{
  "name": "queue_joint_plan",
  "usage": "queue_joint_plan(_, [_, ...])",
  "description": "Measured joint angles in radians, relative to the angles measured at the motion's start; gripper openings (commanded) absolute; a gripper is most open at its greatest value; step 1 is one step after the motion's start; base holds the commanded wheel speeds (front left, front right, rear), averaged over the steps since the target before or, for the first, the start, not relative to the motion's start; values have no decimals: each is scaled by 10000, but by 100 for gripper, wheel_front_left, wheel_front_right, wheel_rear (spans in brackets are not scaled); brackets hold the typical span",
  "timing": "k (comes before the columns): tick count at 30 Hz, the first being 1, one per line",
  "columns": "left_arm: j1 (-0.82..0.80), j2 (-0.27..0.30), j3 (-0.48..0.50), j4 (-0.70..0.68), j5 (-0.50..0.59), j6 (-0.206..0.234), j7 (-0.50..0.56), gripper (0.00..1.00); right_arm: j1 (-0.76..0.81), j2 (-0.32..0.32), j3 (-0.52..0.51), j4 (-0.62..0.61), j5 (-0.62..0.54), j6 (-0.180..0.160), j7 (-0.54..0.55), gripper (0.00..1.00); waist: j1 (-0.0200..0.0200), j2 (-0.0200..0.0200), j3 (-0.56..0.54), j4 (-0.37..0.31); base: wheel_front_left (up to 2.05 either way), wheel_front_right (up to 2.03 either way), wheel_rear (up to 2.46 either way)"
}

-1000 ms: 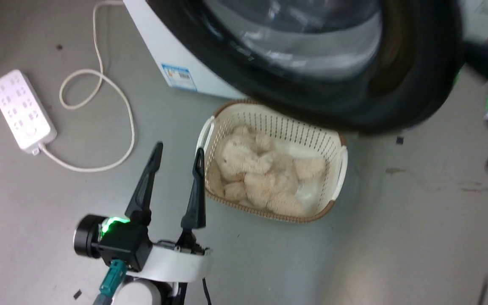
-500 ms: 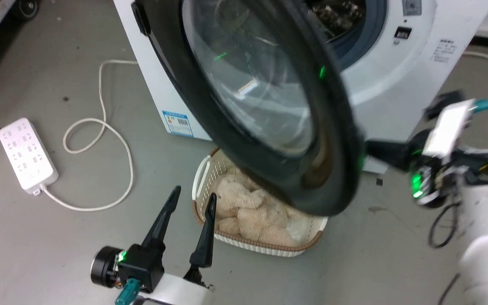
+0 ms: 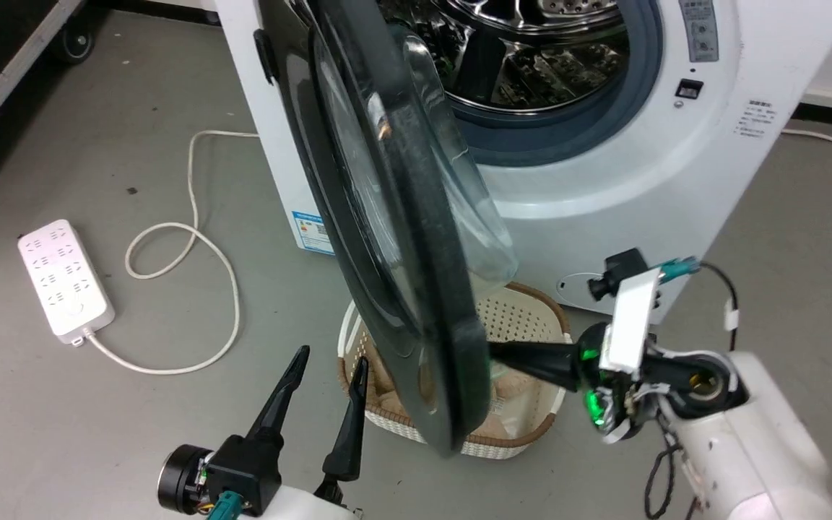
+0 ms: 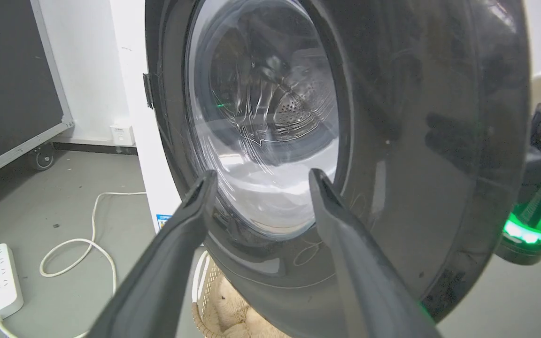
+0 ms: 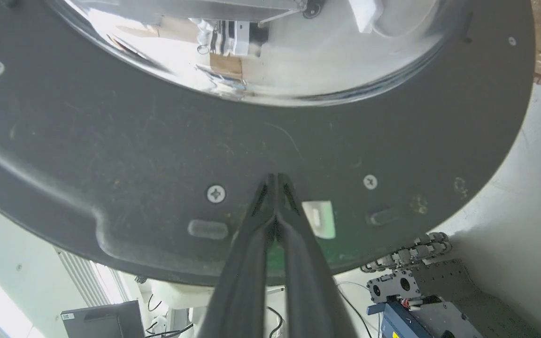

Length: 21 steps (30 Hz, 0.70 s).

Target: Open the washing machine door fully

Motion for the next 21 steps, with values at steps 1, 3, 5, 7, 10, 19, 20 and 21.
queue_joint_plan(1, [1, 0, 0, 15, 2, -4, 0, 100, 54, 0, 215, -38, 184, 0, -148, 0, 0, 0, -7, 30, 0, 0, 0])
queue_joint_plan(3, [1, 0, 6, 19, 4, -4, 0, 100, 81, 0, 581, -73, 433, 0, -420, 0, 1, 0, -9, 73, 0, 0, 0])
queue_joint_plan(5, [1, 0, 6, 29, 2, -6, 0, 100, 90, 2, 876, -75, 598, 0, -667, 0, 1, 0, -25, 112, 0, 0, 0])
queue_joint_plan(7, [1, 0, 13, 113, -4, -12, 0, 100, 140, 6, 1064, -75, 646, 0, -892, 0, 2, 0, -120, 141, 0, 0, 0])
queue_joint_plan(10, [10, 0, 121, 244, -23, -13, 0, 100, 291, 0, 999, -98, 426, 0, -1570, 100, 1, -1, -323, 146, 0, 0, 0])
queue_joint_plan(19, [101, 0, 591, 324, -90, -98, 0, 100, 955, -1507, 821, -2750, -2773, 0, -5336, 100, 0, -1, -886, -362, 0, 0, 0])
queue_joint_plan(20, [162, 0, 696, 309, -144, -98, 0, 100, 1134, -1659, 844, -3135, -3158, 0, -5816, 100, -1, 0, -962, -448, 0, 0, 0])
queue_joint_plan(21, [202, -2, 800, 305, -188, -98, 0, 100, 1328, -1864, 936, -3511, -3616, 0, -6251, 100, 0, -1, -1032, -534, 0, 0, 0])
